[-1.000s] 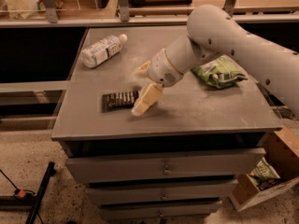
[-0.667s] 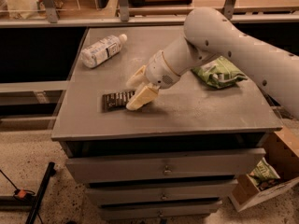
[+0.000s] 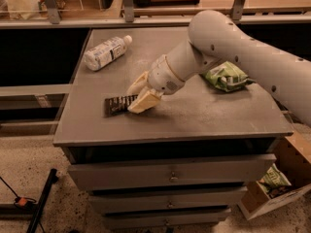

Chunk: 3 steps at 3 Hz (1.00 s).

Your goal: Move rxbar chocolate near blue plastic bottle

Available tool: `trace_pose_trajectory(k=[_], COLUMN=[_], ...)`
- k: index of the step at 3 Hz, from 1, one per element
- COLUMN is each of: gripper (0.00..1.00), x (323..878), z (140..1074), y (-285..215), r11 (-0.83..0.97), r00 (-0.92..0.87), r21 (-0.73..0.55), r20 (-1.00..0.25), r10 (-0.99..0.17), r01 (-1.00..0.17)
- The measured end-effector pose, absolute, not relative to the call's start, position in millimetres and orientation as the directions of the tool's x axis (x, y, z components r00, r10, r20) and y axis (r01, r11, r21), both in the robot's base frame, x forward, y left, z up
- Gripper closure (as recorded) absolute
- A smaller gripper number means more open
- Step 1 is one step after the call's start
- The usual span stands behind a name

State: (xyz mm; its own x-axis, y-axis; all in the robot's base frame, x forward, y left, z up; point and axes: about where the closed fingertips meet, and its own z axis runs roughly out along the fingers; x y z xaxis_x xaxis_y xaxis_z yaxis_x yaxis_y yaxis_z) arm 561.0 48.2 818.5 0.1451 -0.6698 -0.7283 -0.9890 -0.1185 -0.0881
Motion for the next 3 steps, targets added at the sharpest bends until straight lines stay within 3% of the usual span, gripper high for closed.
trace_pose_trajectory(k=[1,3], gripper=[1.00,1.00], x=[566,616], z=[826,856], y=[41,11], r11=[-0.094,0.019], r00=[0.141,0.097], r21=[-0.105,-0.155], r20=[-0.735,-0.705], r10=[-0.663,-0.702], r01=[-0.990,-0.988])
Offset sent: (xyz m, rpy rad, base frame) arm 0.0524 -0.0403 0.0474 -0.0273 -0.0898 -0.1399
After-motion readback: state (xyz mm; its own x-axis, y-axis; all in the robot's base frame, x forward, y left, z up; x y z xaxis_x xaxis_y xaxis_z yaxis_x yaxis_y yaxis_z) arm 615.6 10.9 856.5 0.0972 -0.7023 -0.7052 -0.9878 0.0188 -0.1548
